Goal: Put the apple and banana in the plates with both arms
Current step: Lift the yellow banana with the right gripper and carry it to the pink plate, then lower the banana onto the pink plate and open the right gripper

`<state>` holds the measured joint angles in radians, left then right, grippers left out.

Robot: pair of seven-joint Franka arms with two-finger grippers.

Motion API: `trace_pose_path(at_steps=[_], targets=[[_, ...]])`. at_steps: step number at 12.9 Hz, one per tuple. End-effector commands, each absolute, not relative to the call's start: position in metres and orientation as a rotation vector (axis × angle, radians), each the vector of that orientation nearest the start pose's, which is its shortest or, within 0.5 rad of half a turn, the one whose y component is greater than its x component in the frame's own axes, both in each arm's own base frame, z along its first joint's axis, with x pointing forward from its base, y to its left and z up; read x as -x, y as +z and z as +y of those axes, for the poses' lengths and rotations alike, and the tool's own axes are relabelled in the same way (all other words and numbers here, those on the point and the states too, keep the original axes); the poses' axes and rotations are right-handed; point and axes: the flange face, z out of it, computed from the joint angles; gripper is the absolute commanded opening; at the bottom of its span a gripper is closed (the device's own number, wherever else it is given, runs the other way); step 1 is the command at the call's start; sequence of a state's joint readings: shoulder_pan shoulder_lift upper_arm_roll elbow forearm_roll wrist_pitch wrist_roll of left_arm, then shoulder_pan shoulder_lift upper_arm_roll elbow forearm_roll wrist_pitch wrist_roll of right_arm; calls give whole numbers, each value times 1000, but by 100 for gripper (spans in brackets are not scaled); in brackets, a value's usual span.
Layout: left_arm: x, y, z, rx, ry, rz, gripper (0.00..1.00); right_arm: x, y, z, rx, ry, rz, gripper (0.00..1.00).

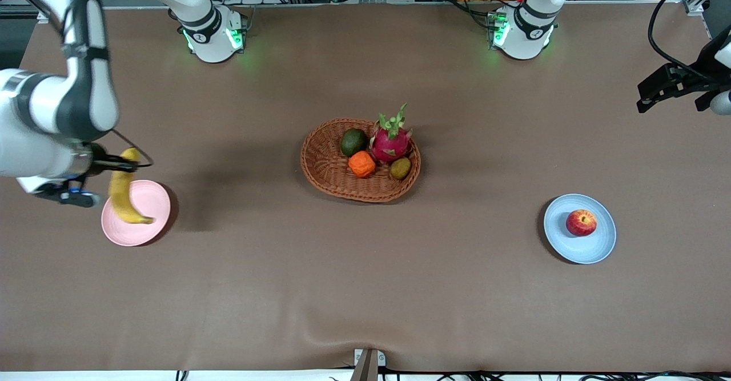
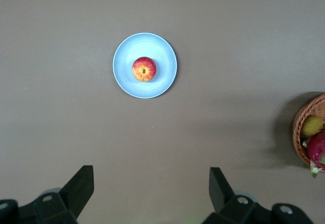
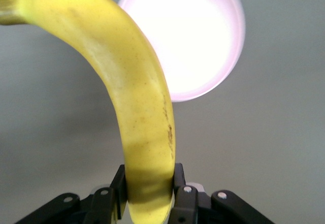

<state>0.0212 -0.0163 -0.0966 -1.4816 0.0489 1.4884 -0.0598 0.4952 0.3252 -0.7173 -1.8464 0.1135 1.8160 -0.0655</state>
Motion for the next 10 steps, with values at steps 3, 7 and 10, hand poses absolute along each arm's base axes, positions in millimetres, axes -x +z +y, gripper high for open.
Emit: trace_pose_path(at_steps=[3, 7, 10], targets=[[-528, 676, -40, 3118, -31, 44, 100, -592, 303, -155, 3243, 472, 176, 0], [-529, 675, -38, 3117, -28, 42, 100, -593, 265, -162, 3207, 487, 160, 0], [-530, 675, -34, 3118, -31, 30, 100, -596, 243, -171, 3167, 439, 123, 5]])
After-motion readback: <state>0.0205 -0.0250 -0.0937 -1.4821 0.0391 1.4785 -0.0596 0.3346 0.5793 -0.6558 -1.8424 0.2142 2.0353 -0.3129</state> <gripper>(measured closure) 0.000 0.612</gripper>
